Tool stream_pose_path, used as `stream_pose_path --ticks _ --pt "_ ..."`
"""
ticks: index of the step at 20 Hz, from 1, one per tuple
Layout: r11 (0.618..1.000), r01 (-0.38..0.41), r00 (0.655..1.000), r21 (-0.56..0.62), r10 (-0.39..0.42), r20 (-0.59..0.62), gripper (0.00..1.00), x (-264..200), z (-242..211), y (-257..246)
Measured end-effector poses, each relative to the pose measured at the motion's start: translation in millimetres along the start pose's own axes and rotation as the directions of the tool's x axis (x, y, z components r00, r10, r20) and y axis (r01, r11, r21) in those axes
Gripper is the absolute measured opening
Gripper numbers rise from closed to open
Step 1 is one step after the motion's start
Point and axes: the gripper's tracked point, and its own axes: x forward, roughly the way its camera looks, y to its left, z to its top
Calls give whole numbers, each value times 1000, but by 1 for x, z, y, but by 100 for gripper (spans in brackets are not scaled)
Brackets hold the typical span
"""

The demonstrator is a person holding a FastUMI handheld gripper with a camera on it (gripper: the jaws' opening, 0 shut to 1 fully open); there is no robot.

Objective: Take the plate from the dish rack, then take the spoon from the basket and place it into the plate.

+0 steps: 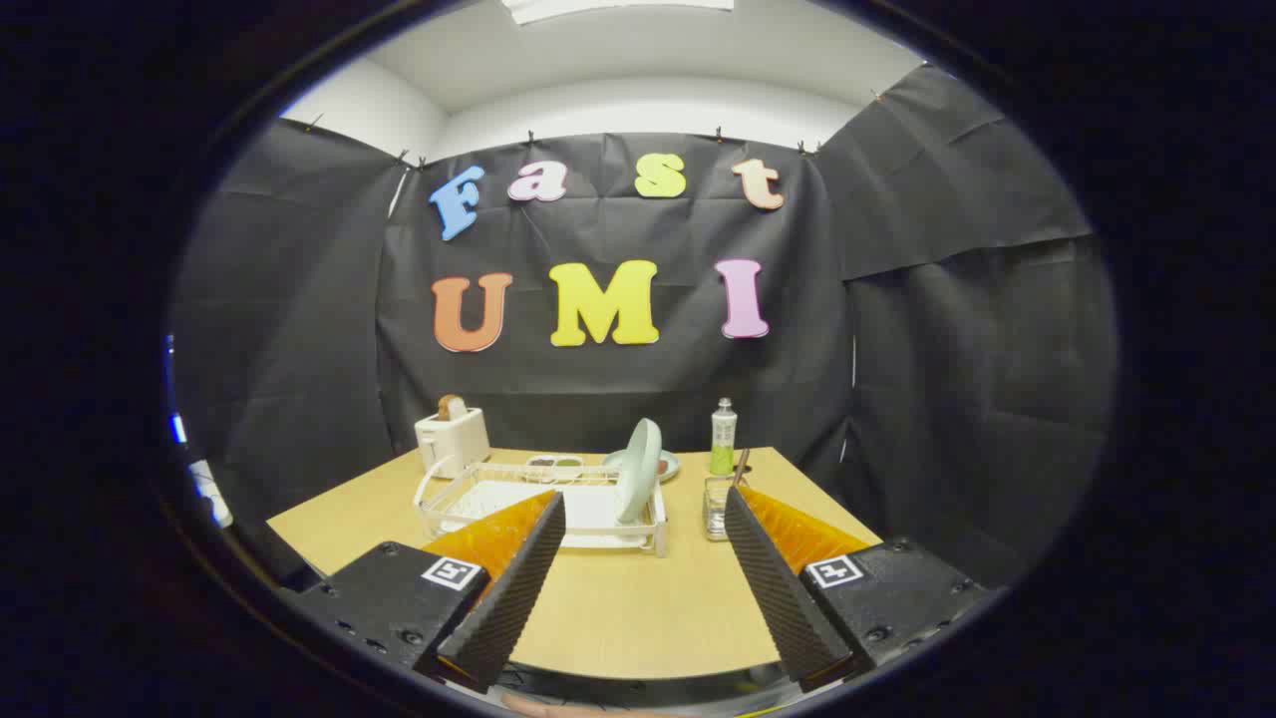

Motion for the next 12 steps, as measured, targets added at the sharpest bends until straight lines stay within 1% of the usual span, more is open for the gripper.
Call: stream_pose_path --ticks 5,9,12 --pt "1000 -5 1000 1 5 1 100 0 1 1" --pt "1000 20 1000 -9 -20 9 100 3 1 -4" --pt "1000 8 1000 24 -8 12 100 3 2 -3"
